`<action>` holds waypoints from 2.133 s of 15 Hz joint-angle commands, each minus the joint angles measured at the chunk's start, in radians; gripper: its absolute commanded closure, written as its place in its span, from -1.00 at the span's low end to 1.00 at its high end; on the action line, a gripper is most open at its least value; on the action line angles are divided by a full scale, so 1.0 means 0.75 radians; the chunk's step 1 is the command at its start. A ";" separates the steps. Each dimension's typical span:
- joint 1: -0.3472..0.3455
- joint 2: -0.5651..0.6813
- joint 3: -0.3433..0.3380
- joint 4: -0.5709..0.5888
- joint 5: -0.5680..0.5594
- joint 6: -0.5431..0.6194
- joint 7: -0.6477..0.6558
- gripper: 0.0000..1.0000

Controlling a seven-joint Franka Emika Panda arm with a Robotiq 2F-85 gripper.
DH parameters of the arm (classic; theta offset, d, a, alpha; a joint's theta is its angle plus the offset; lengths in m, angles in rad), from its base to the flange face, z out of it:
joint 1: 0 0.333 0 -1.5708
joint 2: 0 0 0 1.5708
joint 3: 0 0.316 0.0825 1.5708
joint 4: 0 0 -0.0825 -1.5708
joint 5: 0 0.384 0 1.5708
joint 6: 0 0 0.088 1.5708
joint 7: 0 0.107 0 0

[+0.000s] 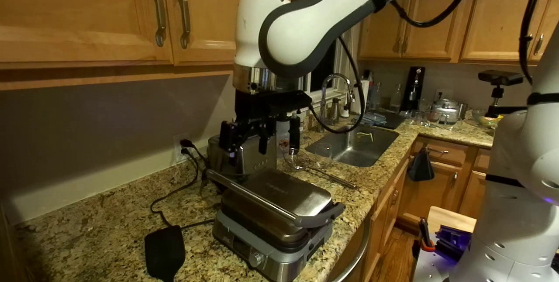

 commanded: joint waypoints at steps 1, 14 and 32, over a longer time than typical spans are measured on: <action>0.032 0.001 -0.032 0.002 -0.003 -0.004 0.001 -1.00; 0.047 0.238 -0.079 0.062 -0.140 0.144 -0.015 -1.00; 0.105 0.447 -0.140 0.156 -0.073 0.161 -0.112 0.37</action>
